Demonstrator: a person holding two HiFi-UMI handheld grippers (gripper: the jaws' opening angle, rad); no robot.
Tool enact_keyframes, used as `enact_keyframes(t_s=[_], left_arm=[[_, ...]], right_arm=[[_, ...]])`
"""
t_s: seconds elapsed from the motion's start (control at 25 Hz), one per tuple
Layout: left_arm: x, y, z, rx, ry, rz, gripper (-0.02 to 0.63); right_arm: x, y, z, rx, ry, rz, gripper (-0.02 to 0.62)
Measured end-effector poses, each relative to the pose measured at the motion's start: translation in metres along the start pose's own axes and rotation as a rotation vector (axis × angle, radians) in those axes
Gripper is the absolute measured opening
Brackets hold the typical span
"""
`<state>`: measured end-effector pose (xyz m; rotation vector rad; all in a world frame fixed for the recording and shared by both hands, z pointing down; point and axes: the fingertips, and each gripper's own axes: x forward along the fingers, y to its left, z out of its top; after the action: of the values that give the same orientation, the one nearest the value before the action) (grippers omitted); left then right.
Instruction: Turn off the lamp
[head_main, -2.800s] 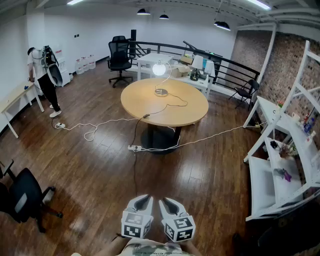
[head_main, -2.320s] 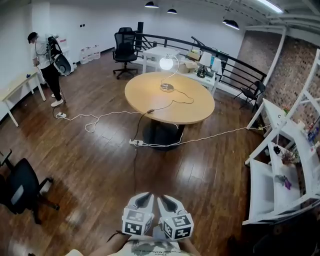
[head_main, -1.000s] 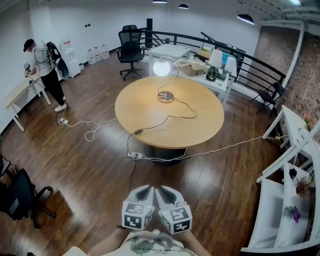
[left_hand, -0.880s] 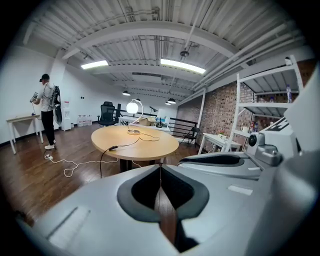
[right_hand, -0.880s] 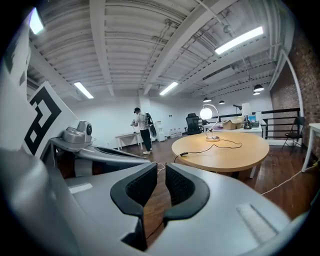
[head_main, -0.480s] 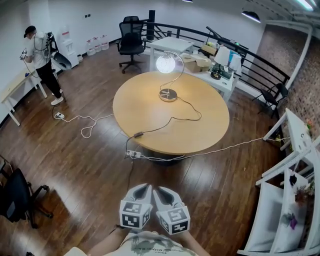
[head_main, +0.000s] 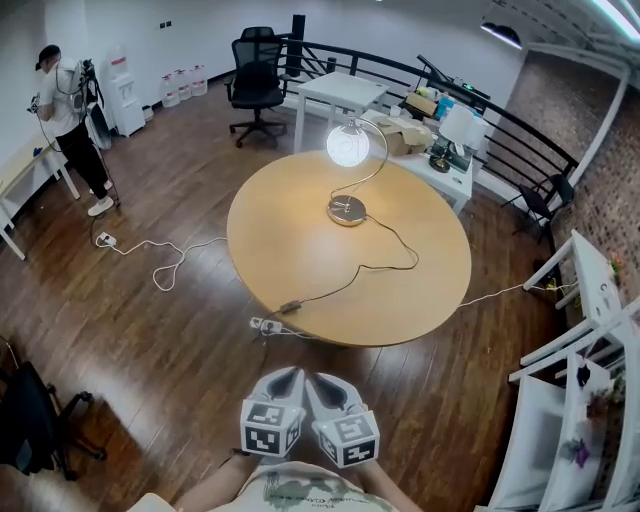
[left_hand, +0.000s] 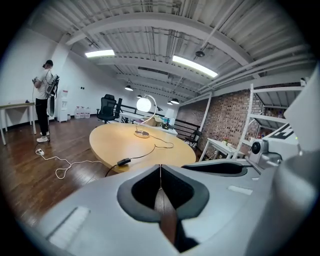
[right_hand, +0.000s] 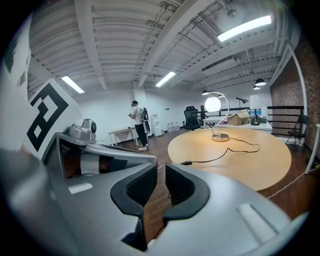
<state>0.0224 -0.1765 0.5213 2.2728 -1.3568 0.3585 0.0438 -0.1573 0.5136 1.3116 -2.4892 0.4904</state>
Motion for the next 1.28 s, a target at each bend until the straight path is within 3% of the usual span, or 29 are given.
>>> enact_keyframes(t_s=[0.52,0.84,1.28], left_arm=[[0.042,0.114,0.049,-0.057,-0.021,-0.025,0.003],[0.065,0.132,0.050,-0.039,-0.009,-0.039,0.000],[0.122,0.160,0.052,-0.048,0.007,-0.026,0.000]], right_arm=[[0.114,-0.010,0.049,0.032,-0.003,-0.079,0.051],[0.151,-0.026,0.046,0.038,0.017,-0.120,0.051],[0.204,-0.080,0.029,0.024,0.059,-0.170,0.020]])
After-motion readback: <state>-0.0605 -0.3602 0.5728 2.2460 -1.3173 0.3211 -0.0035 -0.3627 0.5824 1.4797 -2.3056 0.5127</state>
